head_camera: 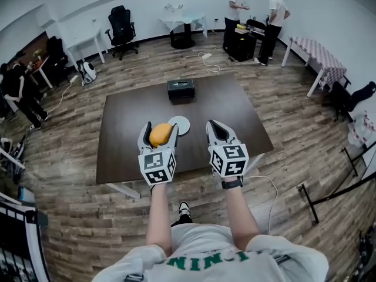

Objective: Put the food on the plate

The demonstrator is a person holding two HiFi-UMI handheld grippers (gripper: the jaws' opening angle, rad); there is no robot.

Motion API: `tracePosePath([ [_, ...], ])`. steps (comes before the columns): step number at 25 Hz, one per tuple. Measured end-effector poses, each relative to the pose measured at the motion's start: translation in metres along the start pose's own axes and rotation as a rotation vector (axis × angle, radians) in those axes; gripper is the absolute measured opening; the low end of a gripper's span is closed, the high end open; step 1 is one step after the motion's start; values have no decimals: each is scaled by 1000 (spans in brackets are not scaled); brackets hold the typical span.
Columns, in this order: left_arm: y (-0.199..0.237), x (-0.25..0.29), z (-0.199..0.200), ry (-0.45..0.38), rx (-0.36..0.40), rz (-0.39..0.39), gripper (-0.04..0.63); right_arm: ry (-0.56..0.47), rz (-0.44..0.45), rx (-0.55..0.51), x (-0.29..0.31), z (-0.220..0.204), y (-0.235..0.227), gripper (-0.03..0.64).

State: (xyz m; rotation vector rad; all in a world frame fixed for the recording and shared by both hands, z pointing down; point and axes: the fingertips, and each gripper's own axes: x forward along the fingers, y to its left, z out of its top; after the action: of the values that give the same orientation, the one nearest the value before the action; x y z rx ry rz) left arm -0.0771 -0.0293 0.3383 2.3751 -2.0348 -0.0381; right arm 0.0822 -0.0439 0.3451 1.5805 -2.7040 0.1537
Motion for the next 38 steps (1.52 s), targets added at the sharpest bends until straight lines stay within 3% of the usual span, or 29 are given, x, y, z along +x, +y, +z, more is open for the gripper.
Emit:
tracePosePath([
  [9,70,106,2,1,13,-23,385,12,3,12,126,6,-4,15],
  [18,125,183,-27,37,10,-28,387,53,11,14,224,-17,-6,14],
  [28,138,261,-69,100,-31,-26,387,121,27,31,296,-44,-46,15],
  [38,134,320,-130,226,-52,-25,387,220,68,74,349,-90,-78,15],
])
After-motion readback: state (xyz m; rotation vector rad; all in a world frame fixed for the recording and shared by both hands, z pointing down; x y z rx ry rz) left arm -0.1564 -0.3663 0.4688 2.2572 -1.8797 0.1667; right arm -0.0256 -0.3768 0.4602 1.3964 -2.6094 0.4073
